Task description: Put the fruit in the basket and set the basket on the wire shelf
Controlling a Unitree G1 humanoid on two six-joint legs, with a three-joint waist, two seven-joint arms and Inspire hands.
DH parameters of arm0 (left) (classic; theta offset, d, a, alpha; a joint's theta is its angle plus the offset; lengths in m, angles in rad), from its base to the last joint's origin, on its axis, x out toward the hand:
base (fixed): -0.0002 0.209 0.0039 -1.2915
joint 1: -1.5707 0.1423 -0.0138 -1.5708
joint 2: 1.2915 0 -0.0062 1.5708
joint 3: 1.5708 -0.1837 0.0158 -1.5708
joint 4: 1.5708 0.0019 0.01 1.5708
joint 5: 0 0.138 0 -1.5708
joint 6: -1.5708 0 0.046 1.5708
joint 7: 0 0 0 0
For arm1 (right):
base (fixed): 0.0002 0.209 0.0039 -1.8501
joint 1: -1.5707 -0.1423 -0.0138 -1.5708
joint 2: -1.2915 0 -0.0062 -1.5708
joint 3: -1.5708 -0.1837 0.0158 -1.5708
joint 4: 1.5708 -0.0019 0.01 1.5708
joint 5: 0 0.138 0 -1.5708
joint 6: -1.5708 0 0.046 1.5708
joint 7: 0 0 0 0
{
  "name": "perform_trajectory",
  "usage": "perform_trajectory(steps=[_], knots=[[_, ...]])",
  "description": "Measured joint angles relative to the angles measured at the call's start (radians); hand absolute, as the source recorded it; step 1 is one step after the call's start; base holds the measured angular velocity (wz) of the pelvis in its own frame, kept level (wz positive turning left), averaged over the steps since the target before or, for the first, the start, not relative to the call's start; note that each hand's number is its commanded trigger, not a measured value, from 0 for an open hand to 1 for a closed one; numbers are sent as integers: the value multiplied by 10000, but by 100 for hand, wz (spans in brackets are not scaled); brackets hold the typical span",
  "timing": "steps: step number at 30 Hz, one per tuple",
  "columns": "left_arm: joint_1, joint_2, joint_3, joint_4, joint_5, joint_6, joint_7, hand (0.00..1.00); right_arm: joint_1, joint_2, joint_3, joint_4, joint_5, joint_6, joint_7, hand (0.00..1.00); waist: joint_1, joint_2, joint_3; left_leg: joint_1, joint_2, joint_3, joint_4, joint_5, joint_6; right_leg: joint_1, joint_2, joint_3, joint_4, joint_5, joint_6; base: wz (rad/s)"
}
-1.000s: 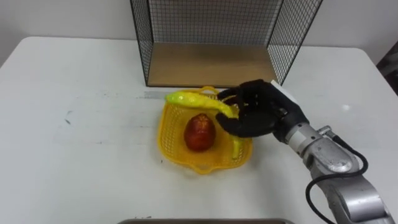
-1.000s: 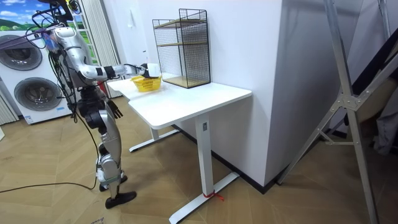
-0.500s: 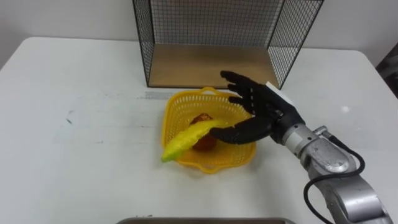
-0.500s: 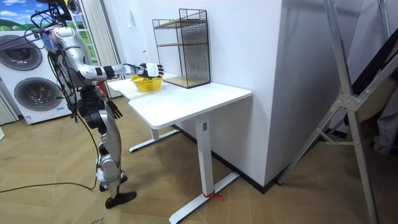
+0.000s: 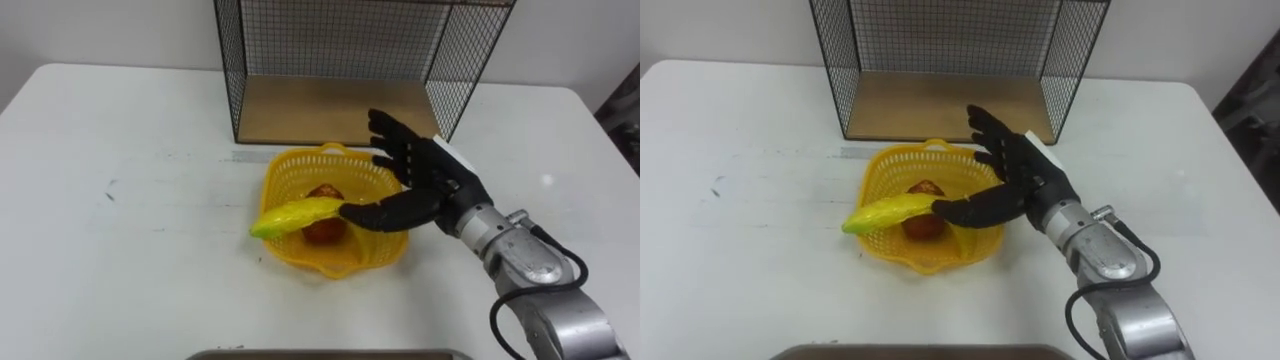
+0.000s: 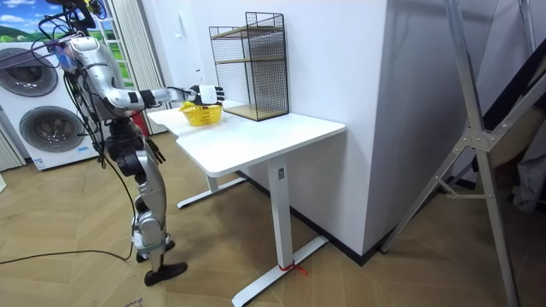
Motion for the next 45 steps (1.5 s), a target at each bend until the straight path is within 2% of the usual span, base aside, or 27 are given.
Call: perform_trajectory(steps=[2, 5, 9, 13, 16, 18, 20, 22, 23, 25, 28, 30, 31, 33, 34, 36, 38, 42, 45], knots=[[414, -15, 214, 69, -5, -58, 0, 0, 145, 20, -123, 0, 45, -75, -77, 0, -1, -18, 3, 71, 19, -5, 0, 0, 0, 27, -8, 22, 7, 0, 0, -4], [706, -30, 665, 203, -206, -59, 0, 0, 294, 3, -624, 1, 305, -198, -118, 0, -1, -4, 34, 9, 20, -18, 43, -1, 3, 23, -45, 10, 57, 3, 10, 3], [862, -12, 1344, 136, -552, -64, 1, 0, 320, -24, -1056, -269, 299, -294, -330, 0, -25, -23, 25, -118, 5, -144, 62, -3, 10, -26, -58, -14, 89, 13, 27, 8], [826, -12, 2518, -917, -1442, -120, 29, 0, 597, -35, -2036, -681, 888, -387, -669, 0, -44, 27, 24, -173, -33, -317, 192, -1, 13, 85, -78, -158, 47, 15, 29, 15], [924, -58, 2763, -1832, -2416, -410, 474, 0, 963, -28, -2430, -744, 1844, -680, -1237, 0, -39, 149, -5, -150, -31, -364, 188, -1, 15, 119, -94, -259, 36, 16, 32, 3], [921, -108, 2881, -2537, -2572, -439, 1022, 0, 1259, -29, -2618, -747, 1990, -735, -1517, 0, -35, 207, -2, -152, -30, -369, 161, -1, 15, 107, -91, -284, 32, 15, 32, 0], [1094, -262, 2966, -3817, -2589, -552, 2208, 0, 1573, -28, -2846, -775, 1997, -736, -1924, 0, -29, 299, -9, -177, -39, -366, 115, 0, 15, 39, -88, -266, 33, 14, 34, -5], [1202, -419, 3115, -4722, -2568, -809, 3031, 0, 1753, -20, -3055, -783, 1946, -751, -2240, 0, -22, 381, -1, -181, -42, -356, 79, 2, 18, -14, -86, -243, 35, 13, 34, -3], [1210, -450, 3225, -5204, -2561, -943, 3526, 0, 1928, -22, -3175, -783, 1933, -846, -2472, 0, 2, 374, -41, -161, -40, -359, 99, 7, 23, -18, -87, -250, 36, 13, 34, 0], [1272, -529, 3512, -6044, -2562, -1080, 4312, 0, 2133, -20, -3308, -784, 2018, -973, -2806, 0, 20, 409, -43, -157, -45, -361, 96, 7, 23, -17, -82, -255, 25, 13, 35, 0], [1214, -548, 3944, -7172, -2450, -1359, 5784, 0, 2364, -8, -3529, -782, 2139, -1104, -3238, 0, 49, 427, -38, -157, -45, -367, 98, 7, 23, -36, -65, -245, 31, 13, 35, 0], [1303, -662, 4168, -7537, -2475, -1381, 6488, 0, 2574, -5, -3692, -770, 2137, -1183, -3361, 0, 63, 421, -36, -83, -34, -354, 66, 7, 23, -17, -67, -238, 31, 7, 44, 0], [1307, -723, 4232, -8061, -2525, -1380, 6978, 0, 2806, 0, -3848, -770, 2177, -1183, -3503, 0, 182, 358, -53, -71, -38, -355, 61, 7, 23, -15, -65, -233, 35, 7, 45, 0], [1294, -725, 4426, -8926, -2565, -1435, 7513, 0, 3030, 30, -3959, -770, 2150, -1184, -3742, 0, 315, 295, -38, -85, -20, -371, 93, 7, 22, -16, -64, -250, 35, 6, 46, 2], [1240, -717, 4667, -9542, -2559, -1611, 7888, 0, 3135, 71, -3968, -770, 2128, -1195, -3874, 0, 329, 242, -38, -71, -18, -393, 118, 4, 18, -34, -63, -252, 29, 5, 47, 0], [1132, -653, 4943, -10364, -2552, -2160, 8642, 0, 3163, 76, -3979, -770, 2153, -1264, -4086, 0, 327, 270, -19, -32, -46, -398, 96, -1, 24, -15, -69, -249, 45, 1, 53, -2], [1089, -588, 4995, -10682, -2536, -2380, 9035, 0, 3174, 76, -3986, -770, 2165, -1344, -4226, 0, 304, 323, 3, -37, -72, -398, 110, -1, 29, -15, -72, -238, 75, -2, 58, -2], [1084, -566, 5095, -11920, -2125, -2415, 9580, 0, 3225, 114, -4244, -770, 2154, -1461, -4423, 0, 228, 340, 12, -116, -80, -432, 172, -12, 37, -17, -77, -244, 43, -6, 63, 0], [1025, -475, 5150, -12408, -1694, -2548, 9689, 0, 3299, 117, -4266, -770, 2158, -1542, -4473, 0, 243, 363, 16, -118, -136, -432, 166, -7, 37, -28, -63, -242, 46, -6, 62, 0]])
